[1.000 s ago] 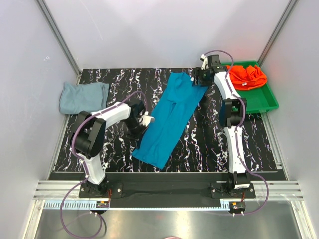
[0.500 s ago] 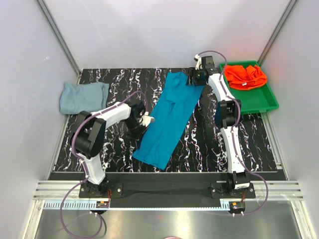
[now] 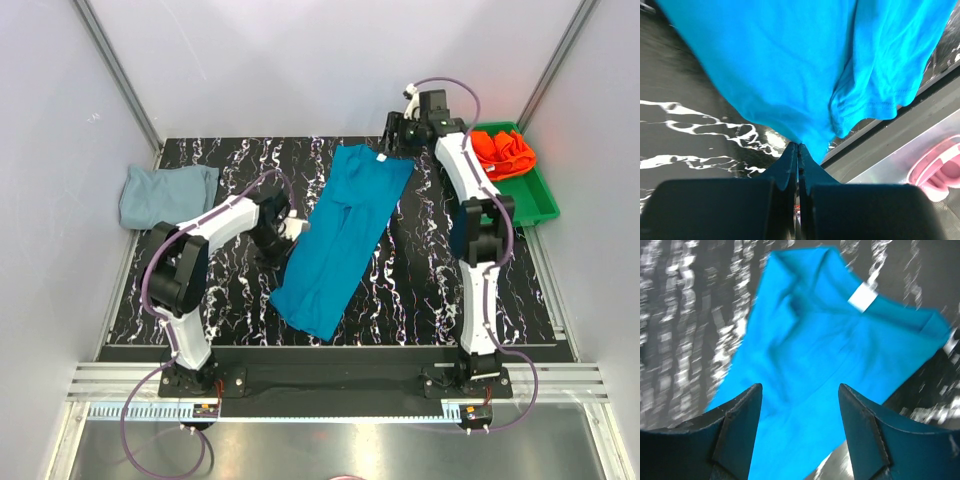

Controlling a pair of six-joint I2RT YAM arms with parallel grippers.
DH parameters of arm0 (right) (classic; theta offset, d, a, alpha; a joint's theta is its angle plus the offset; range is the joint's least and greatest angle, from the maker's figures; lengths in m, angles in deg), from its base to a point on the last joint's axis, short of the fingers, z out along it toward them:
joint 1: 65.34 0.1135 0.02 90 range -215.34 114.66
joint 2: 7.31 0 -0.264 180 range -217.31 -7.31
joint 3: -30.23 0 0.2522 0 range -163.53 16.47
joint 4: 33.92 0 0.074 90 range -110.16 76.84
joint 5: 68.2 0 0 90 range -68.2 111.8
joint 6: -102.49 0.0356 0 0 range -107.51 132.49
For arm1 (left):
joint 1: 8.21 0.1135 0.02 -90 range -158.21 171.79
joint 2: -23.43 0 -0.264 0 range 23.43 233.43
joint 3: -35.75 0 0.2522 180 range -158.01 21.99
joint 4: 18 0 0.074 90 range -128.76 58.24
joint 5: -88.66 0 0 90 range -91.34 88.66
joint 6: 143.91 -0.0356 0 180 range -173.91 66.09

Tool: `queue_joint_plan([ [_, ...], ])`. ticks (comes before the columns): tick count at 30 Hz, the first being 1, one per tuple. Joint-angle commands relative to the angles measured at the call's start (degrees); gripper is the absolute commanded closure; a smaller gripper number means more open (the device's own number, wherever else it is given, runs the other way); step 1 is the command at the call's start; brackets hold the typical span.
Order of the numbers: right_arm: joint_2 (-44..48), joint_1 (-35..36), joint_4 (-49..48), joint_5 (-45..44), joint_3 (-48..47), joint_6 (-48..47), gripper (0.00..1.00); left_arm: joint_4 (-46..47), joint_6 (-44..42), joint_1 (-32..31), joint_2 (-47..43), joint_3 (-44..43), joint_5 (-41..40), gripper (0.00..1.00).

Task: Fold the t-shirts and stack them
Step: Fold the tshirt

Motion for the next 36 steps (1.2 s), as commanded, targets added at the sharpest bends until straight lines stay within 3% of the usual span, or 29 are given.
queue_joint_plan([
  [1, 7.3, -0.7, 2.4, 6.2, 10.2, 8.1, 0.3, -0.1, -0.2, 1.4, 0.8, -4.6, 1.5, 1.0],
  [4, 9.5, -2.3, 1.8, 11.3, 20.3, 12.5, 0.3, -0.1, -0.3, 2.4, 1.1, -5.7, 0.7, 1.0],
  [9, 6.9, -4.1, 0.5, 13.5, 23.2, 12.5, 0.3, 0.4, -0.9, 3.0, 0.5, -4.2, 0.0, 1.0],
  [20, -2.9, -4.8, 1.0, 12.7, 14.0, 11.5, 0.29, 0.4, -1.0, 3.2, 0.9, -2.7, -0.4, 1.0],
  [36, -19.5, -4.9, 0.2, 12.7, -8.1, 15.7, 0.28, 0.4, -0.6, 0.5, 0.6, 1.0, 4.6, 1.0],
])
